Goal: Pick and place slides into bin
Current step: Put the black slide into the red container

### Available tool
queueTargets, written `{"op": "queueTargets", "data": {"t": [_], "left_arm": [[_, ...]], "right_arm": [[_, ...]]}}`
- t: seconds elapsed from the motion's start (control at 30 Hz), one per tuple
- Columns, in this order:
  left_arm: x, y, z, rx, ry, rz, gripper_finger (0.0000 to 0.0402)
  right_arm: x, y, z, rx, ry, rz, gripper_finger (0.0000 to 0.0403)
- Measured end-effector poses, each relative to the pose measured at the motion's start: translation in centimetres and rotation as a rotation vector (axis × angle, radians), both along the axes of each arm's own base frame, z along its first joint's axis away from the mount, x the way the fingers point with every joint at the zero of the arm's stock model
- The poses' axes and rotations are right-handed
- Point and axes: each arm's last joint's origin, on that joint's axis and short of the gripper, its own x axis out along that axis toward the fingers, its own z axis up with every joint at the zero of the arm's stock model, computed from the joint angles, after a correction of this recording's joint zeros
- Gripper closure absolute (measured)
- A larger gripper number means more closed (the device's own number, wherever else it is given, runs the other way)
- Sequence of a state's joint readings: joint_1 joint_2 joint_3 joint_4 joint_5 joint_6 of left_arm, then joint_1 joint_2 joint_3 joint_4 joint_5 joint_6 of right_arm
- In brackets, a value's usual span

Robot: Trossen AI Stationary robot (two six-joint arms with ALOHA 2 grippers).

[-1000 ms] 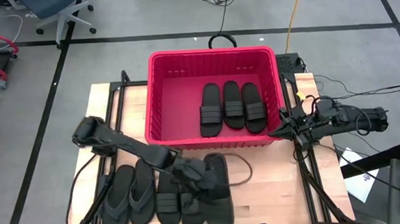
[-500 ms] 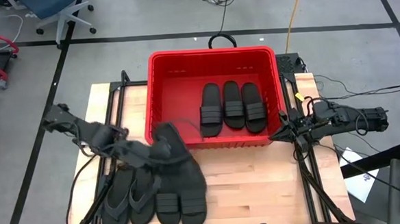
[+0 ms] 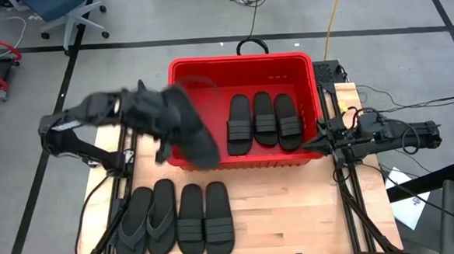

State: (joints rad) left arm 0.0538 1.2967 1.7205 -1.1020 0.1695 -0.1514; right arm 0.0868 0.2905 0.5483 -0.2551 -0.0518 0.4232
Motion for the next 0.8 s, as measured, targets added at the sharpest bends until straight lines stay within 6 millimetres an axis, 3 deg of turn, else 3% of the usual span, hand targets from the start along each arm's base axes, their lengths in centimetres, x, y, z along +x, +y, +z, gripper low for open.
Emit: {"op": "queueTargets", "data": {"t": [0.13, 0.27, 0.37, 0.57, 0.8], "left_arm": [[-0.3, 3.8, 1.2, 0.078, -0.047, 0.098, 0.0401], [0.7, 6.2, 0.4, 0.137, -0.012, 0.064, 0.0399], [2.4, 7.8, -1.4, 0.145, 0.042, 0.005, 0.0399], [6.3, 10.7, -5.8, 0.108, 0.16, -0.164, 0.0398], [8.8, 13.6, -10.8, 0.071, 0.291, -0.301, 0.0399]], "right_arm": [[0.4, -0.1, -0.3, -0.053, -0.063, -0.033, 0.0392], [0.7, -0.3, -0.6, -0.144, -0.12, -0.104, 0.0392], [0.9, -0.4, -1.2, -0.219, -0.1, -0.152, 0.0392], [0.9, -0.5, -1.3, -0.203, -0.092, -0.201, 0.0392], [0.9, -0.7, -1.3, -0.201, -0.086, -0.26, 0.0392]]}}
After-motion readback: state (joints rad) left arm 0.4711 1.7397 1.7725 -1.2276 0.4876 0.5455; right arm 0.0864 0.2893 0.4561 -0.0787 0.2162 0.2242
